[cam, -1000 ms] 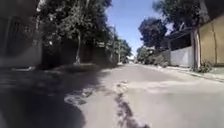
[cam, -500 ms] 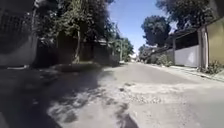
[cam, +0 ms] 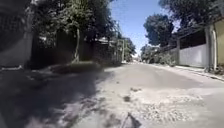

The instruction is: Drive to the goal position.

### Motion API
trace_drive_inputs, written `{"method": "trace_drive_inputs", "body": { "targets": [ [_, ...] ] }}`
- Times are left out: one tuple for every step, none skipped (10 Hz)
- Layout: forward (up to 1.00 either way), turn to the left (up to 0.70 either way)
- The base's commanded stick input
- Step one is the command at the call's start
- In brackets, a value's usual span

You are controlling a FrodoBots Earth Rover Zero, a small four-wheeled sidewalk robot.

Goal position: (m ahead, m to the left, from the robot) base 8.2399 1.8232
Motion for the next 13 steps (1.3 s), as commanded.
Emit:
{"method": "trace_drive_inputs", "body": {
  "targets": [
    [1.0,0.0],
    [1.0,0.0],
    [1.0,0.0],
    [1.0,0.0],
    [1.0,0.0],
    [1.0,0.0],
    [1.0,0.0],
    [1.0,0.0],
    [1.0,0.0],
    [1.0,-0.12],
    [1.0,-0.4],
    [1.0,-0.4],
    [1.0,-0.4]
  ]
}}
